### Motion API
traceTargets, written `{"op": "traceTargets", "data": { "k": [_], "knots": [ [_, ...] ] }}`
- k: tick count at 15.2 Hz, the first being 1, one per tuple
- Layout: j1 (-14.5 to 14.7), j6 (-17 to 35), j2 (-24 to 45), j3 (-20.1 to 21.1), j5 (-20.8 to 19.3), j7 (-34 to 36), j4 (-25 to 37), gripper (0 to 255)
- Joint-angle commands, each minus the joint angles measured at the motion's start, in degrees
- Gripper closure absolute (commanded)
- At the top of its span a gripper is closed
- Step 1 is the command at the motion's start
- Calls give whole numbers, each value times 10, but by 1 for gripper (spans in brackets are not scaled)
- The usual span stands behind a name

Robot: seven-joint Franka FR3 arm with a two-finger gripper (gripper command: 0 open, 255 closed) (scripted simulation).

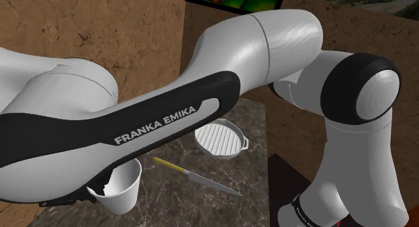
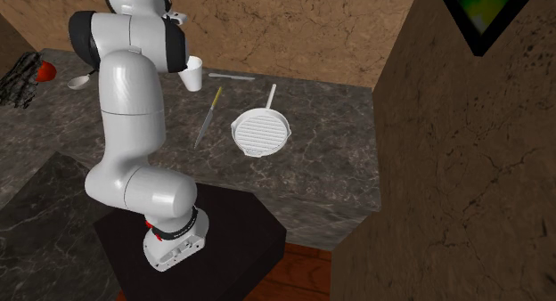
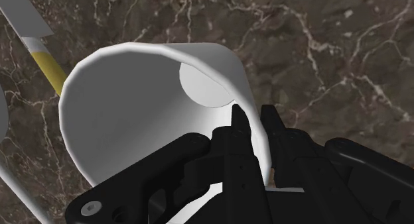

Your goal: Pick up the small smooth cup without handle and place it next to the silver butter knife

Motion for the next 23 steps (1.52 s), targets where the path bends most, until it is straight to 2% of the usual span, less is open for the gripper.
{"op": "traceTargets", "data": {
  "k": [1,7,8,13,17,23],
  "knots": [
    [-1,4,0,0,-1,1,-4,255],
    [-1,4,0,0,-1,1,-3,255],
    [0,4,0,0,-1,1,-3,0],
    [0,4,0,0,-1,1,-3,0],
    [21,-73,10,1,1,-8,86,0],
    [21,-73,10,1,1,-8,86,0]
  ]
}}
